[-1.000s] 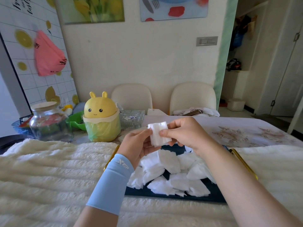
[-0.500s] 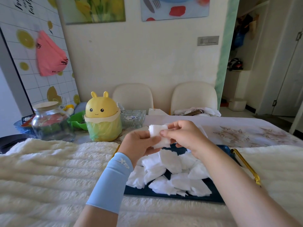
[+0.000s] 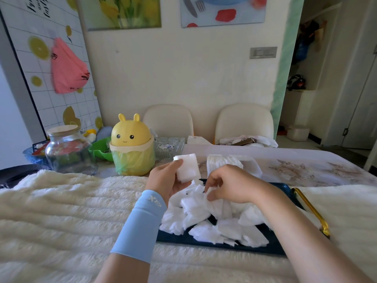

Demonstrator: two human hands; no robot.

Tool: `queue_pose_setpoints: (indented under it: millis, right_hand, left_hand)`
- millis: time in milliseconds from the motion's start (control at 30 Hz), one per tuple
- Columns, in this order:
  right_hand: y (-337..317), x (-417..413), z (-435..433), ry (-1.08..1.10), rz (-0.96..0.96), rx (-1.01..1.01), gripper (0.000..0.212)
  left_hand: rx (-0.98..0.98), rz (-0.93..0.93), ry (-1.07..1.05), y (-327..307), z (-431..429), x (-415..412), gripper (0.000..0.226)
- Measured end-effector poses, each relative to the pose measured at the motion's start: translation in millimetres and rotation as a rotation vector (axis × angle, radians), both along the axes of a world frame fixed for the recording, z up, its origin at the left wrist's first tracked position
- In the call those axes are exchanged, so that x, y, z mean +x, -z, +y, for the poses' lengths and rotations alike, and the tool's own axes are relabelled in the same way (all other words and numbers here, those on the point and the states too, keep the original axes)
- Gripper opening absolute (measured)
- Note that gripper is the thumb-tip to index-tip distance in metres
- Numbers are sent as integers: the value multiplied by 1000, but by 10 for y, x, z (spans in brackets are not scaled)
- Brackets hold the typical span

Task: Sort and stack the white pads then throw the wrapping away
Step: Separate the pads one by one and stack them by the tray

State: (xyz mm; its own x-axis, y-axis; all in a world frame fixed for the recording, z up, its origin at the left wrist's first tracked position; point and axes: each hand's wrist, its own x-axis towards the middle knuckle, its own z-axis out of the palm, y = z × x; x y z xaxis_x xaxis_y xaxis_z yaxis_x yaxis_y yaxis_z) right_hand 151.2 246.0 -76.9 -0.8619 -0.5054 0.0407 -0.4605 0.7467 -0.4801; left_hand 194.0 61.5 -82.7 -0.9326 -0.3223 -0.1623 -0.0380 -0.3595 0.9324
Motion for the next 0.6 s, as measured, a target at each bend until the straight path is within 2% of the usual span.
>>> queue_pose_setpoints:
  millis: [200, 300, 467, 600]
  right_hand:
    - [-157, 9, 144, -41, -101, -340, 10]
    - [-240, 3, 225, -51, -84, -436, 13]
    - [-325, 42, 223, -95, -56, -522, 20]
    - [-356, 102, 142, -60, -9, -534, 37]
  left_hand:
    - [-69, 22, -61, 16, -18, -12, 16]
    - [-120, 30, -44, 2, 16, 19, 5]
    - [-160, 38, 110, -16, 168, 69, 6]
    - [-154, 39, 266, 19, 256, 73, 26]
